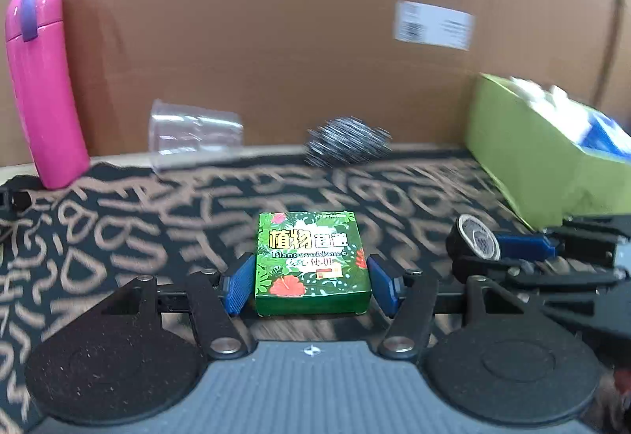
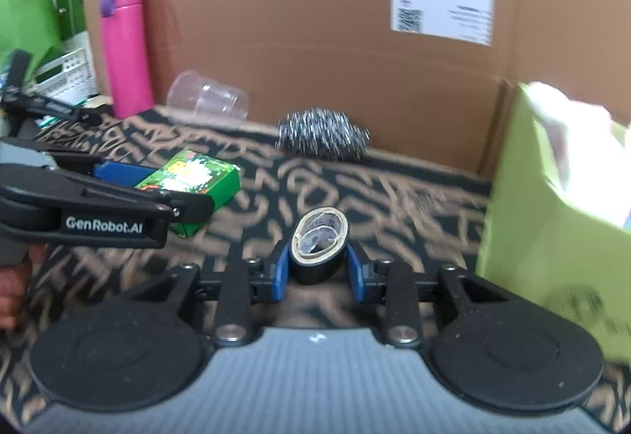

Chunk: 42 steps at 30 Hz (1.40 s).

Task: Organize objects
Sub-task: 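Carry the plant box and tape roll into the shoebox and open both tools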

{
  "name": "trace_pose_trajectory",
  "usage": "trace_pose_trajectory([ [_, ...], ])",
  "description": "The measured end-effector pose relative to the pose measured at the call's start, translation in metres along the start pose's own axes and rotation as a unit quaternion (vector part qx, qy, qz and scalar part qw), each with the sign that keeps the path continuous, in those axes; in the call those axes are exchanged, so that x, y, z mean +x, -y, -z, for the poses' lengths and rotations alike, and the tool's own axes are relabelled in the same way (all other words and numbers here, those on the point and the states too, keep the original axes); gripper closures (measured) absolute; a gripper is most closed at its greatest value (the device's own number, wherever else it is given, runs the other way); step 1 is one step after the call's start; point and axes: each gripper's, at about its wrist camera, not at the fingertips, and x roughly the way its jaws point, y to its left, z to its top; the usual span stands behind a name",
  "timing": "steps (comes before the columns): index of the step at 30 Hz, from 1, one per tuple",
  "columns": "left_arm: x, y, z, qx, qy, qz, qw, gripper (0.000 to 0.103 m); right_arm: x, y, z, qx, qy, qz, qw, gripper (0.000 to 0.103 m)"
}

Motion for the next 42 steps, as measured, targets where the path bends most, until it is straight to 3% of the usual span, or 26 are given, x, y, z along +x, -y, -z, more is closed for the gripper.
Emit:
trace_pose_trajectory([
  [7,-0.034,0.041,0.033,0.020,-0.011,0.034,0.9992,0.036,-0.068,0.017,0.044,0.042,0.003,-0.004,0.999,0.073],
  [10,-0.029,0.053,0.039,0.041,-0.005,0.009,0.9991,0.023,-0.085,0.024,0.056,0.050,0.004,0.001,0.999,0.073],
  [16,-0.021,0.053,0.031,0.030,-0.007,-0.020,0.9993,0.021,-0.098,0.036,0.065,0.058,0.007,0.000,0.998,0.073],
  [17,-0.019,0.053,0.030,0.031,-0.008,-0.021,0.9993,0.022,-0.098,0.038,0.065,0.061,0.008,-0.002,0.998,0.073],
  [19,-0.019,0.053,0.028,0.027,-0.010,-0.013,0.9995,0.039,-0.099,0.040,0.065,0.064,0.010,-0.005,0.998,0.073],
  [25,-0.032,0.069,0.021,0.030,-0.013,0.008,0.9994,0.039,-0.115,0.043,0.071,0.065,0.021,-0.008,0.998,0.073],
  [30,-0.054,0.101,-0.006,0.049,0.032,0.056,0.9967,0.039,-0.149,0.059,0.069,0.063,0.061,0.013,0.996,0.073],
  [36,-0.059,0.158,-0.057,0.083,0.087,0.102,0.9874,0.039,-0.190,0.094,0.052,0.056,0.122,0.073,0.988,0.073],
  [42,-0.022,0.195,-0.102,0.094,0.095,0.097,0.9864,0.039,-0.204,0.142,0.029,0.068,0.154,0.132,0.977,0.073],
])
